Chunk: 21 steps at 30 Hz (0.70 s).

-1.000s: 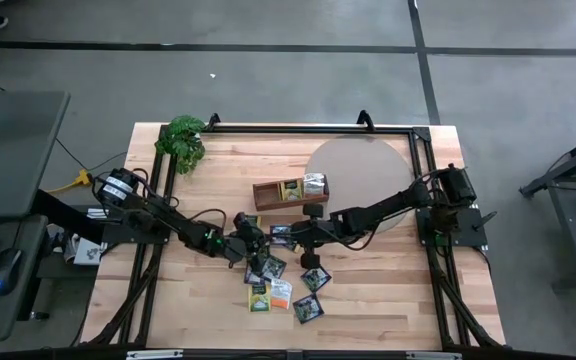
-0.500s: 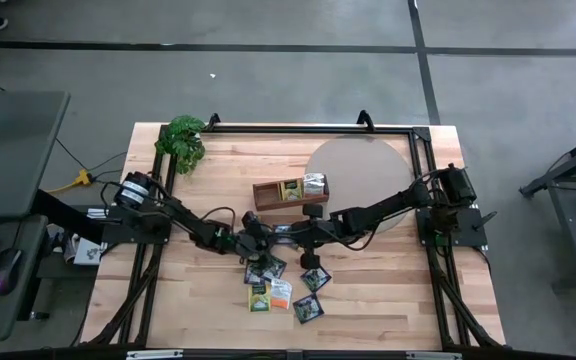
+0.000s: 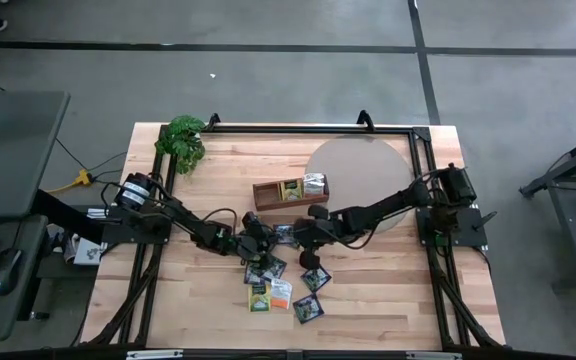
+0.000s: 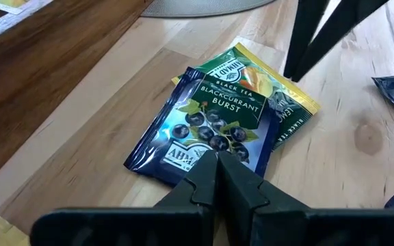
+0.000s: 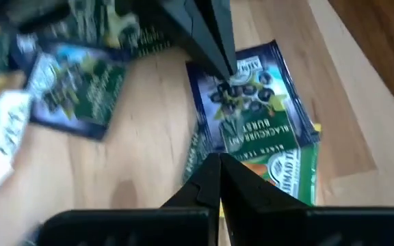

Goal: Pick & Place Tea
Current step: Put the violet tea bag into the left section of the wooden organizer

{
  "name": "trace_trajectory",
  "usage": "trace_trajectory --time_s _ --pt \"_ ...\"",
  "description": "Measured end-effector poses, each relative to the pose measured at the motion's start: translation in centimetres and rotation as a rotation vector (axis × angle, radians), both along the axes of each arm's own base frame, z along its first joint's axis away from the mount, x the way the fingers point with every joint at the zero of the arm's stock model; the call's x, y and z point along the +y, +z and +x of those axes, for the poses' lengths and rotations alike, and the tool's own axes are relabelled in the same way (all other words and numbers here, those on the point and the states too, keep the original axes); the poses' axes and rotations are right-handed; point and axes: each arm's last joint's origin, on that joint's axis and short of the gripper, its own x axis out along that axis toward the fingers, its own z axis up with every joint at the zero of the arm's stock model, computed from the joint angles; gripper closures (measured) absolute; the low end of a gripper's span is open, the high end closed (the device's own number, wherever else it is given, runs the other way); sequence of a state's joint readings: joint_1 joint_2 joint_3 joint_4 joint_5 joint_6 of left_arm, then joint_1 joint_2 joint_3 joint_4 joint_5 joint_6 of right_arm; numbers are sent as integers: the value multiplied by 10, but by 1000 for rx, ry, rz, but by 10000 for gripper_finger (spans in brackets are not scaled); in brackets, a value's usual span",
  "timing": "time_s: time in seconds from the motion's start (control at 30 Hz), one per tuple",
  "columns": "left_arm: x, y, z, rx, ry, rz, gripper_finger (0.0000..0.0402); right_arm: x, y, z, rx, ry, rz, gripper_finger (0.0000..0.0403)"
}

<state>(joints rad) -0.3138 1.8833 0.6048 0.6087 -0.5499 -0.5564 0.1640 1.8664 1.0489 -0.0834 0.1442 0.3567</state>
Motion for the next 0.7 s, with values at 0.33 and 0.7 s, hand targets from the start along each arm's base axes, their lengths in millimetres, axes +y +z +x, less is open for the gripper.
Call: trace_trajectory --time_s 0.33,0.7 --pt "0 -5 -1 14 4 -3 390 -17 0 2 -1 -194 183 280" --pt "0 -5 -1 18 3 11 390 -18 2 5 -40 -435 414 152"
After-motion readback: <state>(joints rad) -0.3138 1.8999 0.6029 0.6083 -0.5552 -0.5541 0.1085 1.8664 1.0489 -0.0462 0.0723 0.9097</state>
